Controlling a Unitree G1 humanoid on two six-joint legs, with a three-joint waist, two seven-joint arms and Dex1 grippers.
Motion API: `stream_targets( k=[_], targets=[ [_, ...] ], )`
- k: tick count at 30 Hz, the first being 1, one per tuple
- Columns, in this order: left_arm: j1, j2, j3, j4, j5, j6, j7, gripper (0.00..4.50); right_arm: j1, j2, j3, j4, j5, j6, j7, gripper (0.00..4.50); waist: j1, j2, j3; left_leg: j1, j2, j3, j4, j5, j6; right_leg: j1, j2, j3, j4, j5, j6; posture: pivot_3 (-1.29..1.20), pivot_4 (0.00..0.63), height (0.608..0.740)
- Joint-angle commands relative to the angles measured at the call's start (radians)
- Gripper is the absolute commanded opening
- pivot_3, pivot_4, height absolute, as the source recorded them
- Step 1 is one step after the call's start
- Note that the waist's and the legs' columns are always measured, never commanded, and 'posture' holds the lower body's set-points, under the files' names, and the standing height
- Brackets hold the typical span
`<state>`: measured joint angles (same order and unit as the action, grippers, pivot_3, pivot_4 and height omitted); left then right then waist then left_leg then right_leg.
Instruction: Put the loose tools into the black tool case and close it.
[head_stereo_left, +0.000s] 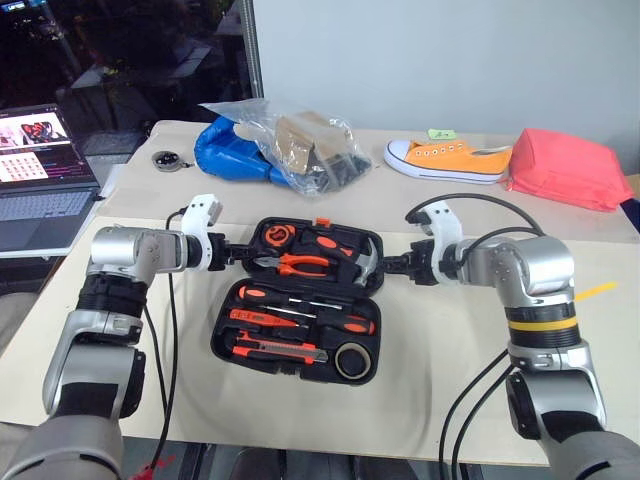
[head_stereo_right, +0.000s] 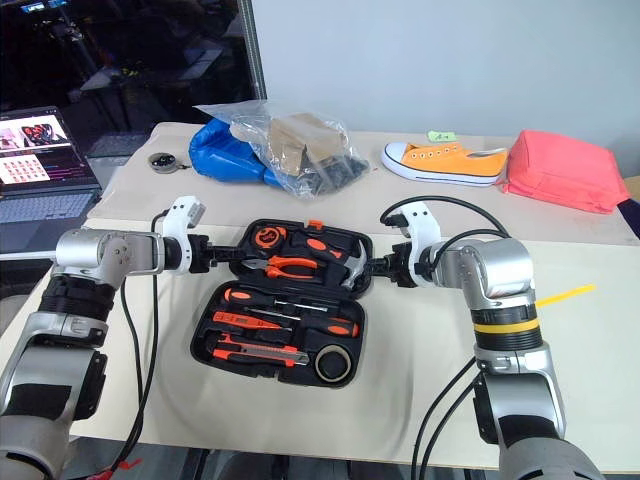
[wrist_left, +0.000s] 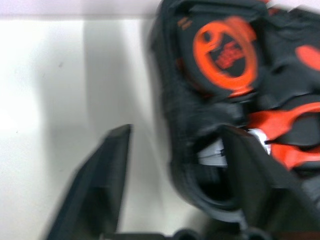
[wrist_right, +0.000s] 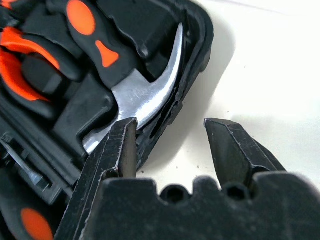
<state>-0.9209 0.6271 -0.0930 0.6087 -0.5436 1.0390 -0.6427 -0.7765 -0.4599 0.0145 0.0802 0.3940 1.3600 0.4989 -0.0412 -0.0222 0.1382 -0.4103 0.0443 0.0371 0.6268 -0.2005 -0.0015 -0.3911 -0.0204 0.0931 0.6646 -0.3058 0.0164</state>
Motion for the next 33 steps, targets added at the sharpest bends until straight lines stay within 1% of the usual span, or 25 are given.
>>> stream_targets(
  k=[1,2,3,5,6,10,13,15,16,20,22,24,27,29,31,33],
  targets=[
    [-0.034,-0.011,0.018,0.048,0.049,-0.029,-0.035,0.75,-0.022,-0.005,0.057,0.042,-0.018,-0.043,0.019,1.37,-0.003,0.0,0.0,0.001,0.0,0.0,0.0,0.0,0.0,0.001,0.0,0.0,0.0,0.0,0.0,0.0,0.15,0.74],
    [-0.035,-0.012,0.018,0.05,0.059,-0.035,-0.045,0.51,-0.021,-0.011,0.066,0.048,-0.023,-0.05,0.022,1.1,-0.005,0.0,0.0,0.001,0.0,0.0,0.001,0.0,0.0,0.001,0.0,0.0,0.0,0.0,0.0,0.0,0.15,0.74],
    [-0.034,-0.015,0.022,0.05,0.065,-0.043,-0.057,0.07,-0.019,-0.016,0.071,0.052,-0.025,-0.056,0.025,0.7,-0.006,0.0,0.0,0.002,0.0,0.0,0.001,0.0,0.0,0.002,0.0,0.001,0.001,0.0,0.0,0.0,0.15,0.74],
    [-0.032,-0.02,0.033,0.047,0.075,-0.049,-0.071,0.0,-0.015,-0.022,0.072,0.052,-0.027,-0.069,0.027,0.13,-0.004,0.0,0.0,0.004,0.0,-0.001,0.001,0.0,0.0,0.003,0.0,0.001,0.001,0.0,0.0,0.0,0.15,0.74],
    [-0.032,-0.024,0.042,0.047,0.077,-0.049,-0.076,0.0,-0.013,-0.023,0.07,0.052,-0.029,-0.077,0.026,0.02,-0.003,0.0,0.0,0.004,0.0,-0.001,0.001,0.0,0.0,0.003,0.0,0.001,0.001,0.0,0.0,0.0,0.15,0.74],
    [-0.044,-0.046,0.057,0.063,0.101,-0.078,-0.095,0.0,-0.026,-0.006,0.051,0.079,-0.045,-0.19,0.023,0.02,-0.003,0.0,0.0,0.003,0.0,-0.001,0.002,0.001,0.0,0.003,0.0,0.001,0.001,0.001,0.001,0.0,0.15,0.74],
    [-0.073,-0.078,0.068,0.089,0.121,-0.126,-0.105,0.0,-0.052,0.003,0.061,0.115,-0.068,-0.299,0.039,0.02,-0.002,0.0,0.0,0.003,0.0,-0.001,0.003,0.001,0.0,0.003,0.0,0.001,0.002,0.001,0.001,0.0,0.15,0.74],
    [-0.089,-0.091,0.069,0.076,0.138,-0.178,-0.129,0.0,-0.072,0.015,0.052,0.133,-0.079,-0.374,0.047,0.02,-0.001,0.0,0.0,0.003,-0.001,-0.001,0.002,0.002,-0.001,0.003,0.0,0.001,0.002,0.002,0.002,0.0,0.15,0.74],
    [-0.088,-0.094,0.061,0.061,0.155,-0.218,-0.139,0.0,-0.074,0.01,0.062,0.135,-0.096,-0.418,0.056,0.02,-0.001,0.0,0.0,0.002,-0.001,0.0,0.002,0.003,-0.001,0.003,0.0,0.0,0.002,0.002,0.002,0.0,0.15,0.74],
    [-0.019,-0.079,0.01,-0.044,0.275,-0.505,-0.161,0.0,-0.03,0.001,0.088,0.085,-0.173,-0.706,0.094,0.02,-0.001,0.001,0.0,-0.004,-0.001,0.0,0.001,0.005,-0.002,-0.002,0.0,0.001,0.001,0.003,0.002,0.0,0.15,0.74],
    [0.05,-0.055,-0.044,-0.115,0.363,-0.679,-0.169,0.0,0.015,-0.005,0.092,0.048,-0.199,-0.815,0.105,0.02,-0.001,0.001,0.0,-0.006,0.0,0.0,0.0,0.005,-0.003,-0.004,0.0,0.001,0.0,0.003,0.002,0.0,0.15,0.74],
    [0.12,-0.04,-0.08,-0.158,0.446,-0.863,-0.152,0.0,0.071,0.016,0.059,0.022,-0.186,-0.932,0.112,0.02,0.0,0.001,0.0,-0.006,0.001,-0.001,-0.002,0.006,-0.003,-0.004,0.0,0.002,0.002,0.004,0.002,0.0,0.15,0.74],
    [0.192,-0.042,-0.083,-0.177,0.505,-1.041,-0.122,0.0,0.186,0.013,0.048,-0.036,-0.193,-1.124,0.158,0.02,0.008,0.001,0.0,-0.007,0.002,-0.001,-0.004,0.005,-0.003,-0.006,-0.001,0.002,0.001,0.004,0.002,0.0,0.15,0.74],
    [0.238,-0.052,-0.057,-0.181,0.515,-1.163,-0.094,0.0,0.286,0.009,0.035,-0.087,-0.186,-1.262,0.202,0.02,0.015,0.001,0.0,-0.009,0.003,-0.001,-0.004,0.004,-0.002,-0.007,-0.002,0.002,0.001,0.004,0.002,0.0,0.15,0.74],
    [0.287,-0.037,-0.039,-0.22,0.508,-1.205,-0.109,0.0,0.378,-0.011,0.028,-0.133,-0.199,-1.345,0.222,0.02,0.018,0.001,0.0,-0.01,0.003,-0.001,-0.003,0.004,-0.001,-0.007,-0.002,0.002,0.001,0.004,0.002,0.0,0.15,0.74],
    [0.337,-0.017,-0.014,-0.286,0.479,-1.196,-0.137,0.0,0.457,-0.027,0.01,-0.168,-0.212,-1.418,0.221,0.02,0.018,0.002,-0.001,-0.009,0.003,-0.001,-0.003,0.003,0.0,-0.007,-0.002,0.002,0.001,0.004,0.002,0.0,0.15,0.74]
  ],
)
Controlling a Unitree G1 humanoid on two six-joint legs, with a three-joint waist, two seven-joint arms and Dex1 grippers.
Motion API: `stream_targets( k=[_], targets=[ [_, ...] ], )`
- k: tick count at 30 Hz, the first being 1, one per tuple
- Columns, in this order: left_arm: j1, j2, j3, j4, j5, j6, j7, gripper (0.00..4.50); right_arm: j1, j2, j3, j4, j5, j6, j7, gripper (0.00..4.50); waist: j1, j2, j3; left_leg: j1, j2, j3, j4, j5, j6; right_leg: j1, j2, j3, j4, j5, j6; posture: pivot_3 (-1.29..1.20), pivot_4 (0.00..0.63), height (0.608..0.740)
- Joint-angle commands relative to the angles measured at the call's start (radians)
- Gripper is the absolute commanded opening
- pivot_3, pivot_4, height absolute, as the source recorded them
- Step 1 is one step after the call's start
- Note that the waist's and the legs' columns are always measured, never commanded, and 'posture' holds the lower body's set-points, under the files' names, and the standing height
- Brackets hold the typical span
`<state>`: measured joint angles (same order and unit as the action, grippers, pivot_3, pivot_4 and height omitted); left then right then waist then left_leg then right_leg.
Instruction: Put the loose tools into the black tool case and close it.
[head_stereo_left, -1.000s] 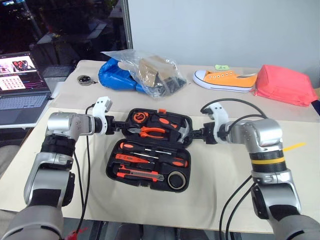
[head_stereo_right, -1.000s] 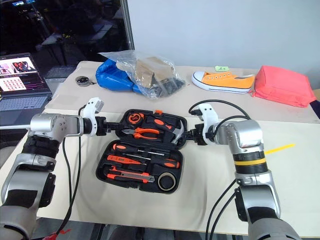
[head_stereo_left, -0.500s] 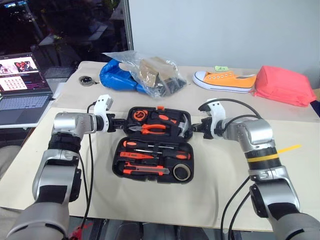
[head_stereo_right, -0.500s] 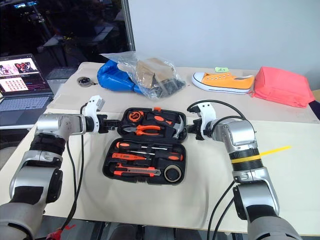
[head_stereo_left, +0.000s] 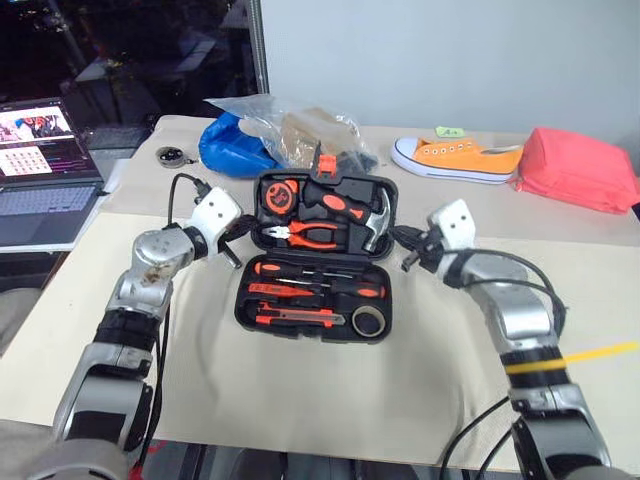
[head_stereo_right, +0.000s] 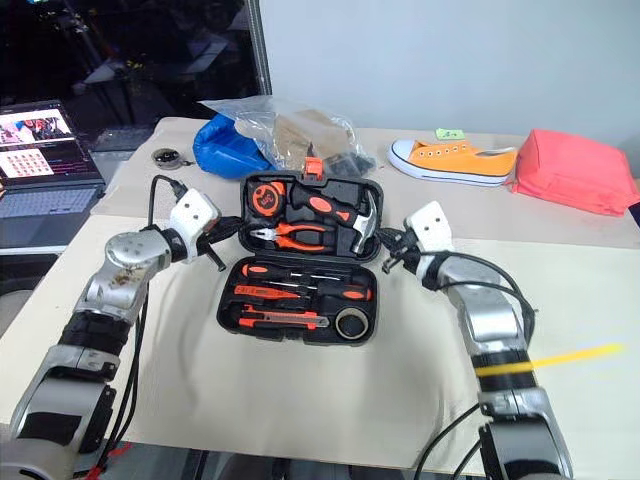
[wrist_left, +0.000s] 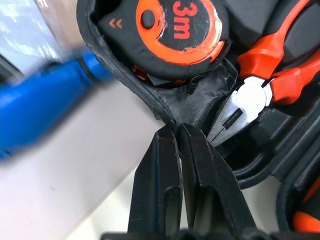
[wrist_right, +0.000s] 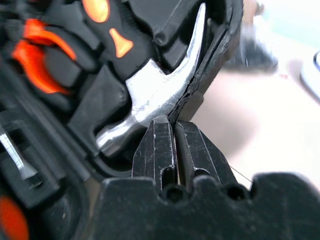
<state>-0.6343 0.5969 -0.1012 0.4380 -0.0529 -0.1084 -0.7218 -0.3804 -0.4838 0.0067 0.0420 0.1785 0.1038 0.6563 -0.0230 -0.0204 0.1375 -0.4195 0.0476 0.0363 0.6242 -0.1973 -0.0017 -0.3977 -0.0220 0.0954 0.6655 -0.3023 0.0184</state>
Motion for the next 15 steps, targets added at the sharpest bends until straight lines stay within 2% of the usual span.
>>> stream_targets(
  k=[1,5,8,12,13,15],
  targets=[
    [0.08,0.026,0.007,-0.154,-0.021,-0.048,-0.067,0.0,0.099,-0.017,0.015,-0.146,-0.01,-0.211,0.072,0.02,-0.002,0.0,0.0,0.002,0.001,0.0,0.0,0.0,0.0,0.002,0.0,0.0,0.0,0.0,0.0,0.0,0.15,0.74],
    [0.208,0.079,0.08,-0.296,-0.07,-0.012,-0.083,0.0,0.221,-0.072,0.002,-0.195,-0.014,-0.312,0.125,0.02,-0.003,0.0,0.0,0.012,0.0,0.001,0.001,-0.001,0.001,0.01,0.0,0.001,-0.002,0.0,0.0,0.0,0.15,0.74],
    [0.292,0.114,0.168,-0.409,-0.177,0.155,-0.096,0.0,0.282,-0.112,-0.015,-0.224,-0.016,-0.351,0.149,0.02,-0.004,0.0,0.0,0.014,0.0,0.003,0.002,0.0,0.001,0.012,0.0,0.001,-0.001,0.0,0.0,0.0,0.15,0.74],
    [0.419,0.202,0.339,-0.506,-0.367,0.385,-0.163,1.29,0.347,-0.223,-0.059,-0.21,-0.067,-0.449,0.196,0.0,-0.016,0.0,0.0,0.016,0.001,0.003,0.003,0.0,0.002,0.012,0.001,0.001,0.0,0.0,0.0,0.0,0.15,0.74],
    [0.446,0.228,0.382,-0.526,-0.414,0.437,-0.185,1.74,0.363,-0.252,-0.076,-0.191,-0.063,-0.461,0.211,0.58,-0.017,0.0,0.0,0.016,0.002,0.003,0.003,0.0,0.002,0.012,0.001,0.001,0.0,0.0,0.0,0.0,0.15,0.74],
    [0.501,0.283,0.458,-0.58,-0.528,0.565,-0.243,2.44,0.394,-0.301,-0.099,-0.167,-0.033,-0.448,0.246,0.98,-0.016,0.0,0.0,0.015,0.002,0.003,0.002,0.0,0.002,0.012,0.002,0.0,-0.001,0.0,0.0,0.0,0.15,0.74]
  ],
)
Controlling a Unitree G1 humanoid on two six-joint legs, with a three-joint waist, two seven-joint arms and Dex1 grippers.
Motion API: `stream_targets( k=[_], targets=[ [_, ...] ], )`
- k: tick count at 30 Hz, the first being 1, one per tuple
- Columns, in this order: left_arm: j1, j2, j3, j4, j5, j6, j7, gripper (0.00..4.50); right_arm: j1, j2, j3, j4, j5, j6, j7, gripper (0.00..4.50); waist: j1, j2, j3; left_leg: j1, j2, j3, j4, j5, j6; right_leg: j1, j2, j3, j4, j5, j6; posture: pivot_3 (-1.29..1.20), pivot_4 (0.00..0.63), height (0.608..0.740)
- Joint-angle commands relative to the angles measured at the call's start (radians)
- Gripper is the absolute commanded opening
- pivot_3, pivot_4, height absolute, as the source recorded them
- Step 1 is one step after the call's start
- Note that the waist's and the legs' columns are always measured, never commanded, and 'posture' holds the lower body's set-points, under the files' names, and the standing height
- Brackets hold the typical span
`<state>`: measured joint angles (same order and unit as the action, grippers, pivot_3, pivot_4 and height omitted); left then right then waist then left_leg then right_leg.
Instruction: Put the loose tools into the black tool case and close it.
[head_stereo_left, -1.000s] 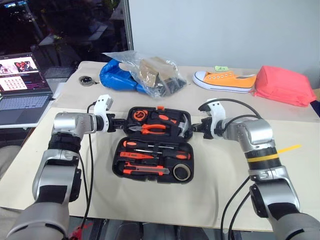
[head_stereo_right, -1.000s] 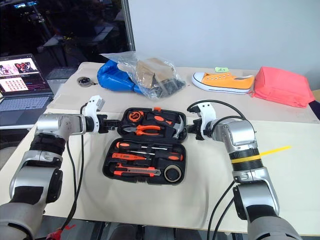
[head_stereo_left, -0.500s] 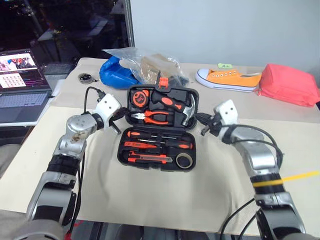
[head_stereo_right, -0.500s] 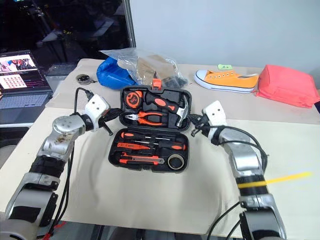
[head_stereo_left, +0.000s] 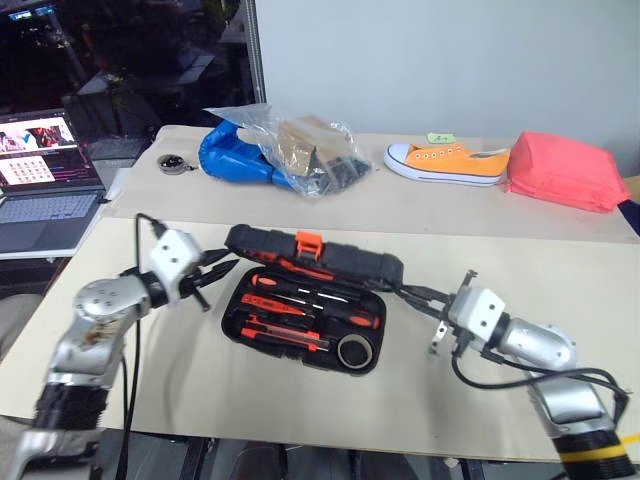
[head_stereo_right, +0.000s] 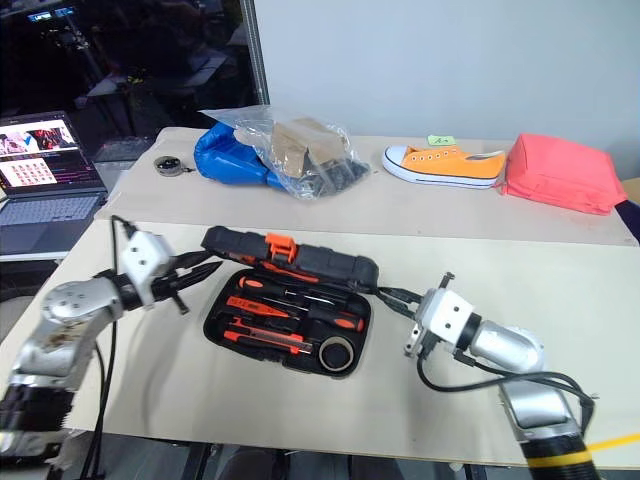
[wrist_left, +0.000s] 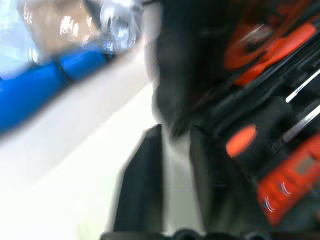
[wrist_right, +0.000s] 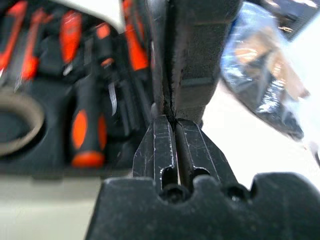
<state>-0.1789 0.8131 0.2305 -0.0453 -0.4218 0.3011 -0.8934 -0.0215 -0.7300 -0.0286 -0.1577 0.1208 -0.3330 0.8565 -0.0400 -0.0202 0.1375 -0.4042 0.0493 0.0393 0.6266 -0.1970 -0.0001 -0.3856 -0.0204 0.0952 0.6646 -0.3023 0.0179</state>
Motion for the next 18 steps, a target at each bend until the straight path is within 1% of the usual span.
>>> stream_targets(
  k=[1,2,3,4,5,7,8,9,10,11,12,13,14,16,18],
  targets=[
    [0.09,0.102,0.164,-0.145,-0.218,0.217,-0.115,2.82,0.064,-0.088,-0.072,0.016,0.074,0.041,0.09,1.33,0.003,0.0,0.0,0.0,0.0,0.0,0.0,0.0,0.0,0.0,0.0,0.0,0.0,0.0,0.0,0.0,0.15,0.74],
    [0.128,0.129,0.194,-0.189,-0.265,0.262,-0.149,3.1,0.089,-0.117,-0.081,-0.001,0.109,0.075,0.126,1.6,0.004,0.0,0.0,-0.001,0.0,0.0,0.0,0.0,0.0,0.0,-0.002,0.0,0.0,0.0,0.0,0.0,0.15,0.74],
    [0.152,0.147,0.213,-0.218,-0.294,0.292,-0.168,3.53,0.104,-0.137,-0.086,-0.012,0.131,0.098,0.15,1.61,0.005,0.0,0.0,0.0,0.0,0.0,-0.001,0.0,0.0,0.0,-0.003,0.0,-0.001,-0.001,0.001,0.0,0.15,0.74],
    [0.182,0.167,0.239,-0.253,-0.33,0.331,-0.187,3.83,0.129,-0.168,-0.096,-0.033,0.162,0.137,0.181,1.61,0.006,0.0,0.0,0.0,-0.001,0.0,-0.001,0.0,0.0,0.0,-0.003,0.0,-0.001,-0.001,0.001,0.0,0.15,0.74],
    [0.212,0.186,0.267,-0.288,-0.357,0.357,-0.208,3.83,0.175,-0.212,-0.117,-0.06,0.188,0.161,0.228,1.61,0.006,0.0,0.0,0.0,-0.001,0.0,-0.001,0.0,0.0,0.001,-0.004,0.0,-0.001,-0.001,0.001,0.0,0.15,0.74],
    [0.264,0.215,0.316,-0.363,-0.416,0.411,-0.246,3.83,0.239,-0.285,-0.149,-0.138,0.312,0.277,0.328,1.61,0.005,0.001,0.001,0.0,-0.001,0.0,0.0,0.0,0.0,0.001,-0.004,0.001,0.0,-0.001,0.001,0.0,0.15,0.74],
    [0.29,0.223,0.335,-0.405,-0.441,0.426,-0.262,3.86,0.254,-0.311,-0.155,-0.199,0.412,0.371,0.348,1.33,0.004,0.0,0.001,0.002,-0.001,0.0,-0.001,0.0,0.0,0.002,-0.004,0.001,-0.001,-0.001,0.001,0.0,0.15,0.74],
    [0.306,0.227,0.348,-0.432,-0.459,0.438,-0.271,3.87,0.259,-0.325,-0.159,-0.241,0.482,0.439,0.356,1.07,0.002,0.0,0.001,0.004,0.0,0.0,-0.001,0.0,0.0,0.004,-0.004,0.001,-0.001,-0.001,0.001,0.0,0.15,0.74],
    [0.329,0.232,0.361,-0.466,-0.475,0.446,-0.287,3.87,0.253,-0.331,-0.133,-0.279,0.487,0.457,0.363,0.9,-0.003,-0.001,0.002,0.006,0.001,-0.001,-0.001,0.0,0.0,0.007,-0.003,0.001,-0.001,-0.002,0.0,0.0,0.15,0.74],
    [0.351,0.239,0.372,-0.497,-0.486,0.453,-0.306,3.87,0.24,-0.331,-0.096,-0.311,0.477,0.469,0.37,0.59,-0.007,-0.003,0.003,0.01,0.002,-0.001,-0.001,0.0,0.0,0.01,-0.003,0.001,-0.001,-0.002,-0.001,0.0,0.15,0.74],
    [0.372,0.244,0.381,-0.528,-0.494,0.455,-0.324,3.87,0.215,-0.321,-0.04,-0.332,0.435,0.466,0.374,0.25,-0.009,-0.004,0.004,0.016,0.003,-0.001,-0.003,0.0,0.0,0.015,-0.003,0.001,-0.001,-0.005,-0.002,0.0,0.15,0.74],
    [0.385,0.246,0.387,-0.549,-0.499,0.456,-0.334,3.87,0.197,-0.313,-0.003,-0.346,0.407,0.467,0.375,0.01,-0.011,-0.005,0.004,0.018,0.003,-0.001,-0.003,0.0,0.0,0.017,-0.002,0.001,-0.001,-0.007,0.001,0.0,0.15,0.74],
    [0.395,0.247,0.39,-0.564,-0.5,0.453,-0.339,3.87,0.174,-0.3,0.034,-0.349,0.374,0.465,0.371,0.01,-0.009,-0.005,0.004,0.021,0.004,-0.001,-0.003,0.0,-0.001,0.019,-0.003,0.001,-0.001,-0.009,0.002,0.0,0.15,0.74],
    [0.405,0.244,0.386,-0.604,-0.503,0.445,-0.335,3.87,0.074,-0.236,0.149,-0.333,0.291,0.505,0.326,0.01,-0.005,-0.005,0.005,0.021,0.004,-0.002,-0.003,0.0,0.0,0.018,-0.003,0.001,-0.001,-0.009,0.002,0.0,0.15,0.74],
    [0.416,0.241,0.382,-0.63,-0.495,0.436,-0.332,3.87,-0.004,-0.194,0.235,-0.303,0.204,0.533,0.305,0.01,-0.004,-0.005,0.005,0.021,0.003,-0.001,-0.003,0.0,0.0,0.016,-0.003,0.001,-0.001,-0.01,-0.002,0.0,0.15,0.74]
  ],
)
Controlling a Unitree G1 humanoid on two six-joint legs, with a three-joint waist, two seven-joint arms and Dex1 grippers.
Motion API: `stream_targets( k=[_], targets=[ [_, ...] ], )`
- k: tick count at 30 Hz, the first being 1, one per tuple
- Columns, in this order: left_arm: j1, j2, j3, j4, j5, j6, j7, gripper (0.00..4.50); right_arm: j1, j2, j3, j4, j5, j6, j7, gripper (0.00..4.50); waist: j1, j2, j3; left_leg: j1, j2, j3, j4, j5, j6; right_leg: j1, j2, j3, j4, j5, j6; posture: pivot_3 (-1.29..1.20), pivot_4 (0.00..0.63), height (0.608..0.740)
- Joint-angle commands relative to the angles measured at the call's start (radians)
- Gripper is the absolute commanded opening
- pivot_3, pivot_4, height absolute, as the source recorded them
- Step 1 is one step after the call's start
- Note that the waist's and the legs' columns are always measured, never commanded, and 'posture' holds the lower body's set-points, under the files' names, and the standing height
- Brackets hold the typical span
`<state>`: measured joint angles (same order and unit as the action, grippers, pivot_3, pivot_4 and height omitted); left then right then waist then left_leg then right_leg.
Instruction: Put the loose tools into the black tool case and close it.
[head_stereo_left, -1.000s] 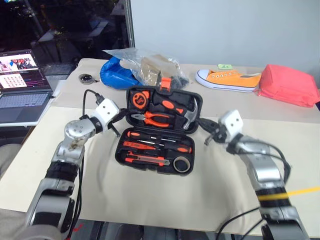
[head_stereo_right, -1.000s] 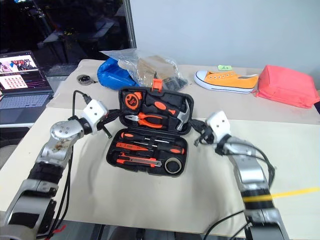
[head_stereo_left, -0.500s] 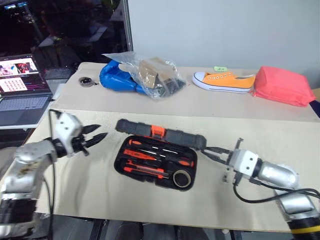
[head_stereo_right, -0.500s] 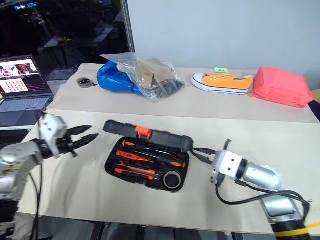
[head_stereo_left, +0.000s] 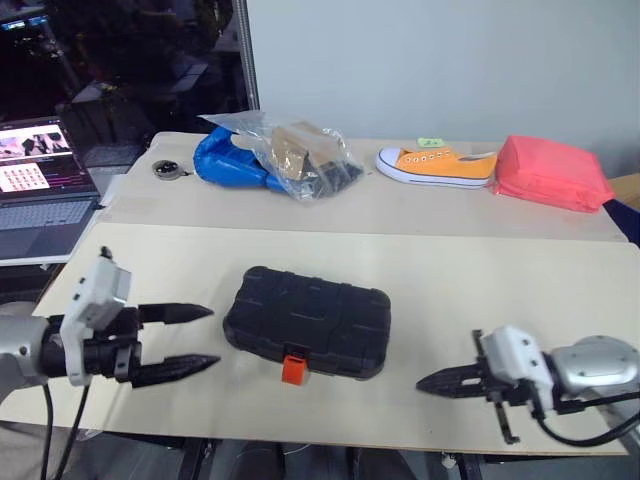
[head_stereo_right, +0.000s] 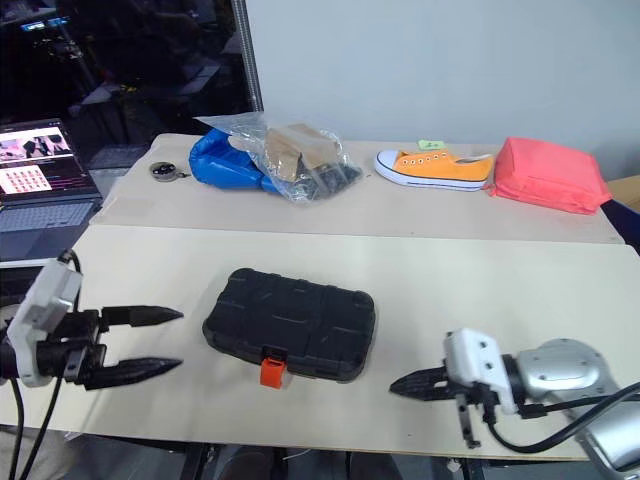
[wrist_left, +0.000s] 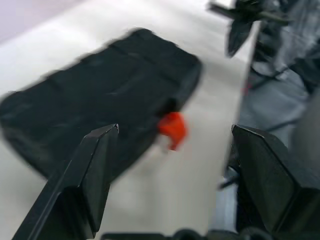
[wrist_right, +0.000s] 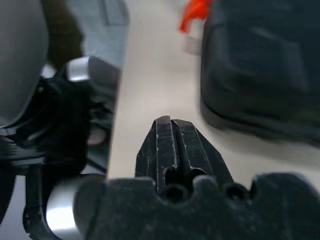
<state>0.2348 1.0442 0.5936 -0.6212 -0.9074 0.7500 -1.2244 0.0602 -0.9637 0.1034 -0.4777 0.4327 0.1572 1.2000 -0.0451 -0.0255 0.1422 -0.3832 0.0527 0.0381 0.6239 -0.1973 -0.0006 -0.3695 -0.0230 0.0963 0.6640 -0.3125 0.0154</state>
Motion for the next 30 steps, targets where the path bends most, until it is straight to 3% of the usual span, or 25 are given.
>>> stream_targets(
  k=[1,7,13,21,23,26,27,30],
  targets=[
    [0.007,0.006,0.017,-0.061,-0.004,-0.016,0.003,3.87,-0.11,0.058,0.129,0.03,-0.139,0.059,-0.053,0.01,0.002,0.001,0.0,-0.001,-0.001,0.0,0.0,0.0,0.0,-0.001,0.0,0.0,0.0,0.0,0.0,0.0,0.15,0.74],
    [0.007,-0.011,-0.005,-0.097,-0.001,-0.022,0.05,3.87,-0.194,0.164,0.144,0.061,-0.164,0.214,-0.171,0.01,0.004,0.0,0.0,-0.006,-0.003,0.001,0.0,0.0,0.0,-0.002,-0.001,0.0,-0.001,0.004,0.0,0.0,0.15,0.74],
    [-0.006,-0.039,-0.031,-0.149,-0.006,-0.023,0.134,3.87,-0.315,0.352,0.062,0.121,-0.142,0.407,-0.401,0.01,-0.006,-0.001,0.0,-0.007,-0.001,0.001,-0.001,-0.001,-0.001,-0.004,0.0,0.0,0.0,0.005,-0.001,0.0,0.15,0.74],
    [-0.07,-0.099,-0.136,-0.196,0.023,-0.024,0.316,3.87,-0.557,0.649,0.047,0.476,-0.258,0.387,-0.707,0.01,-0.019,0.0,0.0,-0.006,-0.002,0.0,0.0,-0.001,-0.001,-0.005,0.002,0.001,0.0,0.007,-0.003,0.0,0.15,0.74],
    [-0.135,-0.134,-0.185,-0.184,0.027,-0.008,0.413,3.87,-0.575,0.672,0.043,0.485,-0.244,0.416,-0.703,0.01,-0.02,0.0,0.0,-0.007,-0.002,0.0,0.0,-0.001,-0.001,-0.005,0.002,0.001,0.001,0.007,-0.003,0.0,0.15,0.74],
    [-0.222,-0.197,-0.276,-0.171,0.065,0.0,0.537,3.87,-0.539,0.592,0.064,0.405,-0.247,0.412,-0.618,0.01,-0.011,0.0,0.0,-0.008,-0.003,-0.002,-0.001,-0.001,-0.001,-0.005,0.002,0.0,0.0,0.007,-0.002,0.0,0.15,0.74],
    [-0.232,-0.211,-0.296,-0.173,0.072,-0.001,0.552,3.87,-0.521,0.566,0.06,0.37,-0.234,0.43,-0.595,0.6,-0.008,0.0,0.0,-0.01,-0.003,-0.002,-0.001,-0.001,-0.001,-0.006,0.002,0.0,-0.001,0.007,-0.001,0.0,0.15,0.74],
    [-0.231,-0.231,-0.338,-0.172,0.085,-0.008,0.569,3.87,-0.462,0.47,0.056,0.255,-0.209,0.481,-0.529,1.54,-0.001,0.001,-0.001,-0.021,-0.004,-0.002,0.0,-0.002,-0.002,-0.017,0.001,0.0,0.0,0.006,0.0,0.0,0.15,0.74]
  ],
)
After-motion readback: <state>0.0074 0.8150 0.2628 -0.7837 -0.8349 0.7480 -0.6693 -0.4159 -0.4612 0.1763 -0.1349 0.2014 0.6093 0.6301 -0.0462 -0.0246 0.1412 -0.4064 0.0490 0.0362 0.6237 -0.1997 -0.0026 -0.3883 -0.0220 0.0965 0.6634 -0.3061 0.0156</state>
